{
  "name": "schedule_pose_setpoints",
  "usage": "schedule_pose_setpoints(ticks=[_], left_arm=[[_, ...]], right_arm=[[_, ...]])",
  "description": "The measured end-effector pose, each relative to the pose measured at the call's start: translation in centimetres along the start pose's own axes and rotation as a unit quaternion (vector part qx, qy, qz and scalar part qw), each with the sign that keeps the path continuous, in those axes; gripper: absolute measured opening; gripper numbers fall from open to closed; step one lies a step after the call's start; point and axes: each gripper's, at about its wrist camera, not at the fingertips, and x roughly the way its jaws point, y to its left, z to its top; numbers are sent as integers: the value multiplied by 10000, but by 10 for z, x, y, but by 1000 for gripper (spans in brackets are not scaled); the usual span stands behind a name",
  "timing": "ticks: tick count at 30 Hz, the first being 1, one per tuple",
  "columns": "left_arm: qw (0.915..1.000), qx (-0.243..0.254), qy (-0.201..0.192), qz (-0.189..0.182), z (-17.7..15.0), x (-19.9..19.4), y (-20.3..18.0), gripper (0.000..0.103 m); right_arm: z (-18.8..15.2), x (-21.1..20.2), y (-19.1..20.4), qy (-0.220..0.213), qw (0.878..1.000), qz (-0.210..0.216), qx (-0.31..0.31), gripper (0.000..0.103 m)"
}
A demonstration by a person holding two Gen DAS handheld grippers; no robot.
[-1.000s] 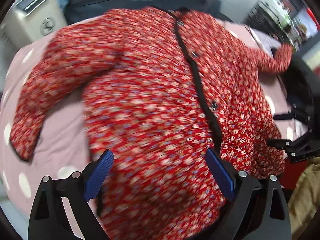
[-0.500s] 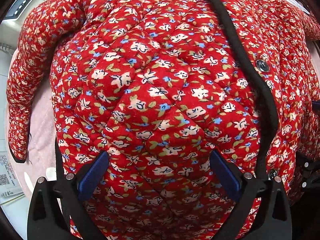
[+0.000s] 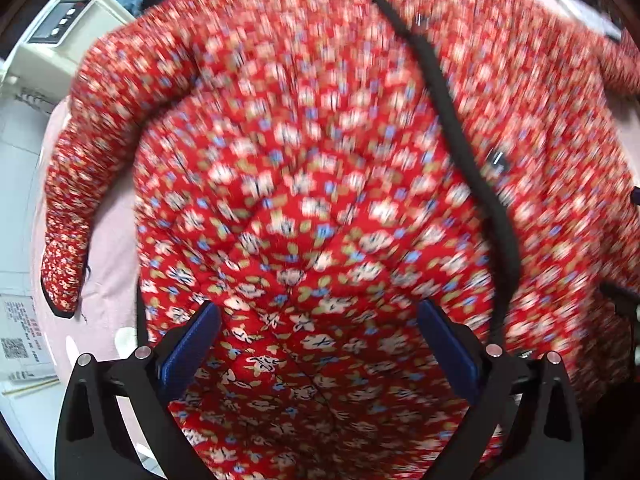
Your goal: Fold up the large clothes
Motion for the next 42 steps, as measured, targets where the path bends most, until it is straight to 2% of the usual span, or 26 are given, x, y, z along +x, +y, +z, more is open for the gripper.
schedule_pose_setpoints(ticks=[2, 5, 7, 10, 15, 17, 20, 22, 23, 24, 25, 26, 27, 29, 31, 32, 35, 36, 37, 38, 40, 42], left_arm=[[9997, -202, -150, -60, 3, -14, 2, 97], [9981, -509, -289, -203, 9, -30, 7, 97], [9968, -677, -280, -326, 14, -37, 10, 97], [9957, -783, -311, -385, 19, -46, 12, 97], [9958, -787, -302, -363, 19, -54, 5, 97], [9962, -752, -251, -371, 18, -46, 7, 97], [9965, -736, -185, -344, 9, -43, 4, 97], [9963, -772, -157, -340, 4, -41, 5, 97], [9962, -796, -151, -324, 3, -41, 5, 97], [9960, -819, -153, -308, 1, -41, 6, 97], [9958, -851, -157, -286, 0, -42, 7, 97], [9955, -892, -158, -263, -3, -42, 9, 97], [9952, -928, -155, -257, -5, -41, 11, 97], [9945, -1004, -110, -270, -7, -40, 16, 97], [9942, -1039, -81, -250, -7, -38, 21, 97], [9940, -1058, -65, -251, -9, -37, 22, 97], [9941, -1055, -42, -268, -10, -35, 23, 97], [9942, -1037, -45, -266, -10, -36, 22, 97], [9944, -1023, -46, -264, -11, -36, 21, 97], [9946, -1005, -53, -251, -11, -37, 20, 97], [9949, -988, -84, -212, -13, -39, 19, 97], [9945, -1020, -94, -205, -14, -40, 19, 97]], right_arm=[[1, -11, -25, -175, 9993, -169, 292, 98], [1, -26, -77, -358, 9923, 104, 1178, 98], [-2, -32, -113, -421, 9820, 266, 1821, 98], [-9, -47, -169, -572, 9573, 490, 2790, 98], [-18, -60, -226, -850, 9246, 625, 3660, 98], [-19, -67, -251, -952, 9138, 517, 3914, 98], [-11, -81, -276, -1221, 9048, 426, 4057, 98], [-3, -94, -294, -1373, 9033, 148, 4061, 97], [-2, -101, -304, -1377, 8989, -254, 4152, 97], [-4, -107, -314, -1339, 8899, -585, 4321, 96], [-9, -112, -327, -1391, 8784, -638, 4528, 96], [-9, -112, -335, -1449, 8718, -556, 4647, 96], [-7, -111, -347, -1435, 8658, -473, 4771, 96], [0, -106, -373, -1255, 8578, -619, 4946, 92], [6, -100, -390, -1210, 8540, -680, 5015, 86], [12, -88, -403, -1020, 8544, -600, 5060, 82], [15, -55, -419, -653, 8481, -258, 5251, 48], [15, -47, -419, -535, 8502, -213, 5233, 26], [14, -42, -419, -449, 8535, -145, 5189, 21], [13, -42, -416, -481, 8566, -97, 5137, 20], [11, -59, -415, -689, 8643, -356, 4970, 17], [8, -83, -420, -983, 8627, -593, 4925, 17]])
